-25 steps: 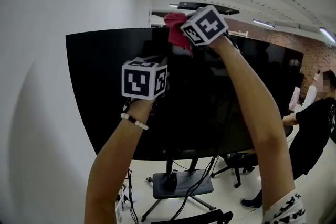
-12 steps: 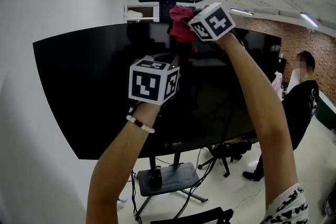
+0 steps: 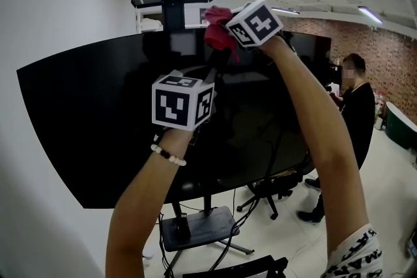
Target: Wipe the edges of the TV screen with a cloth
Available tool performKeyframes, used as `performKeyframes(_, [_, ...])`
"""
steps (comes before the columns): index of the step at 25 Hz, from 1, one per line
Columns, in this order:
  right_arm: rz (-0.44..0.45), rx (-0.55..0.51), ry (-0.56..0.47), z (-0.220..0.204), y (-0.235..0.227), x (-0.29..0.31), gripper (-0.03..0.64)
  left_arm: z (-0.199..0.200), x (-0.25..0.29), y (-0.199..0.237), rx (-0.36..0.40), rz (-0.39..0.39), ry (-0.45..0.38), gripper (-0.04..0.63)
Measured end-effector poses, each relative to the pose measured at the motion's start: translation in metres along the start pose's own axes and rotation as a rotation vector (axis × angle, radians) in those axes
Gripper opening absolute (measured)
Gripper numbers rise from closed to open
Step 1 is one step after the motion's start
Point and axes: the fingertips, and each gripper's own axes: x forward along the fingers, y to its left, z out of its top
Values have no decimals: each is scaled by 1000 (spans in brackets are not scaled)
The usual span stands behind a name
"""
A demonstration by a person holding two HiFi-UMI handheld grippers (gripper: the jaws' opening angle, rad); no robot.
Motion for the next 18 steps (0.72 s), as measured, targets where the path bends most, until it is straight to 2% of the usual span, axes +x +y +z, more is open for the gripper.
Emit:
performKeyframes(8, [3,-48,-60,-66,-70,-25,77,-10,93,-69,-41,17,-28,-5])
performKeyframes(12, [-5,-56,-79,-112,-119,-47,77,3,138,-120,-87,-15,-63,-5])
performKeyframes(18, [-42,-45,-68,-188,-195,-77,77,5,197,-190,-101,-51,-74,-5])
